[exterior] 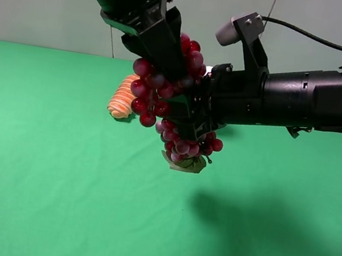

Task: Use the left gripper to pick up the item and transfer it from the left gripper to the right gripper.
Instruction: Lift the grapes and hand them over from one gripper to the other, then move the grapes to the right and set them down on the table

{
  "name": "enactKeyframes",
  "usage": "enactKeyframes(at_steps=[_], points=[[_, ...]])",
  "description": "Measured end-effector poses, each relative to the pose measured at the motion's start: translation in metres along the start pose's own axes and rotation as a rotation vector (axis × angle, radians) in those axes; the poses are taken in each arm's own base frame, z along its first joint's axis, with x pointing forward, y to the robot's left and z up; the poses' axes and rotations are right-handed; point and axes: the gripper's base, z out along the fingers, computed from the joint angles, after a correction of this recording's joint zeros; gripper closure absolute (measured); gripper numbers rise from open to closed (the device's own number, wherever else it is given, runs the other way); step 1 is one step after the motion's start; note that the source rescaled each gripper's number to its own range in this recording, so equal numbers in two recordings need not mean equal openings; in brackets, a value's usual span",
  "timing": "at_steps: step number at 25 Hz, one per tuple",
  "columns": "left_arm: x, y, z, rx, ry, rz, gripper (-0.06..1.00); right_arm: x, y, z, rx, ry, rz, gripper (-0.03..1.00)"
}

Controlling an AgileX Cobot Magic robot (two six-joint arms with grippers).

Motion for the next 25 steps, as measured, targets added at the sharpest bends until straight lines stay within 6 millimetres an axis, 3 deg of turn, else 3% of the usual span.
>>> enactKeyframes(at_steps=[3,4,6,10,18,25], points=[[0.000,0.000,-0.001,-0.003,0.003,-0.081,0.23,0.001,-0.002,0.000,0.017,0.007,-0.001,0.94],[0.001,0.001,-0.001,-0.013,0.010,-0.099,0.12,0.001,-0.002,0.000,0.018,0.008,-0.002,0.94],[0.004,0.002,-0.001,-0.032,0.040,-0.108,0.02,0.001,-0.002,0.000,0.017,0.009,-0.003,0.94],[0.009,0.002,-0.002,-0.037,0.098,-0.111,-0.04,0.001,-0.002,0.000,0.019,0.009,-0.003,0.94],[0.018,-0.002,-0.004,-0.003,0.205,-0.156,-0.06,0.001,-0.002,0.000,0.019,0.009,-0.003,0.95],[0.028,-0.002,-0.042,-0.196,0.170,-0.177,-0.06,0.002,-0.004,0.000,0.045,0.017,-0.003,0.95]])
